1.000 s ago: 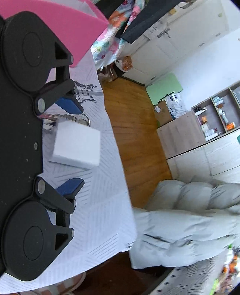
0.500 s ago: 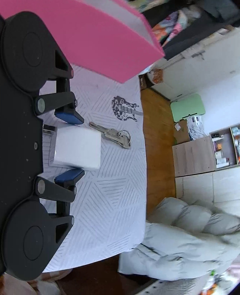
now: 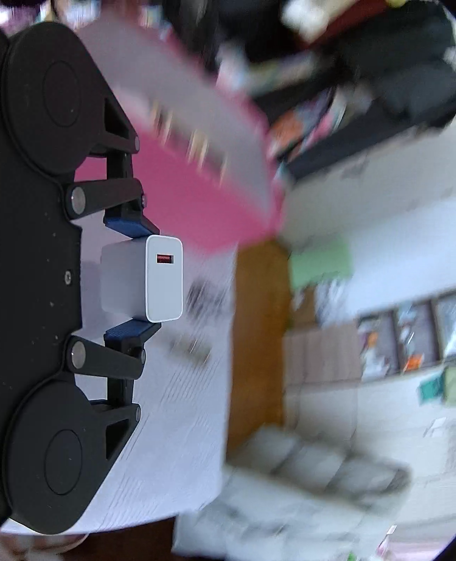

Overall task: Organize rigid objects
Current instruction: 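Carry the white charger into the pink box and release it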

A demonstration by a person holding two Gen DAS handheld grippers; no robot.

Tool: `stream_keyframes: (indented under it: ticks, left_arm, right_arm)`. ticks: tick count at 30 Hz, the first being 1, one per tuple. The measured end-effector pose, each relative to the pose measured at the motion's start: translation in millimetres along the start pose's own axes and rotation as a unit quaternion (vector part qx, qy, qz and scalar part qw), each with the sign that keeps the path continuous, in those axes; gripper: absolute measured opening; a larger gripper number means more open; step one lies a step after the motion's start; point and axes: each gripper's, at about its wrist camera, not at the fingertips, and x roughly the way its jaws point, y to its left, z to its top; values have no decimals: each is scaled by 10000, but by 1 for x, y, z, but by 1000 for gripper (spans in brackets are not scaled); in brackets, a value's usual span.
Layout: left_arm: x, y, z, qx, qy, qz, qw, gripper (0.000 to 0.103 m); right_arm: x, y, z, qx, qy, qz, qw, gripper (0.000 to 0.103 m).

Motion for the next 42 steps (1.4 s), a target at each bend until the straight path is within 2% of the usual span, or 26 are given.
stream_keyframes:
  ticks: [4, 6, 9, 13, 18, 22, 23, 28, 30, 34, 37, 40, 42]
  left_arm:
    - [-1, 2, -1, -80, -21, 12, 10000, 8]
    - [0, 2, -1, -81, -7, -8, 10000, 8]
    - [2, 2, 0, -111, 72, -12, 9999, 8]
    - [5, 3, 1, -110, 183, -1, 9998, 6]
    - [5, 4, 1, -122, 177, -13, 9998, 5]
    - [4, 4, 1, -186, 116, -46, 9997, 4]
    - [4, 4, 1, -193, 104, -54, 9997, 4]
    - [3, 4, 1, -208, 97, -64, 9997, 4]
    - [2, 3, 0, -197, 99, -53, 9997, 4]
    - [2, 3, 0, -195, 90, -43, 9998, 5]
    - [2, 3, 1, -158, 101, -25, 9998, 5]
    - [2, 2, 1, -147, 116, -16, 9998, 5]
    - [1, 2, 2, -140, 118, -6, 9998, 5]
  right_arm:
    - [-36, 41, 17, -464, -324, 779, 9954, 54]
    - [-38, 62, 23, -715, -215, 1239, 9895, 54]
    - [-24, 94, 27, -1204, 214, 1622, 9792, 54]
    - [10, 123, 25, -1797, 912, 1730, 9641, 54]
    - [57, 140, 27, -2374, 1650, 1377, 9474, 54]
    - [82, 143, 22, -2530, 2278, 1245, 9320, 54]
    - [86, 146, 20, -2568, 2301, 1228, 9306, 54]
    - [94, 148, 19, -2095, 2137, 1274, 9456, 57]
    - [92, 144, 20, -1938, 1942, 1351, 9521, 63]
    - [56, 140, 21, -2460, 1029, 1296, 9550, 67]
    - [23, 120, 27, -2348, 354, 1318, 9624, 69]
    - [-1, 88, 29, -2141, -322, 929, 9719, 79]
    - [-1, 63, 29, -1911, -449, 574, 9789, 79]
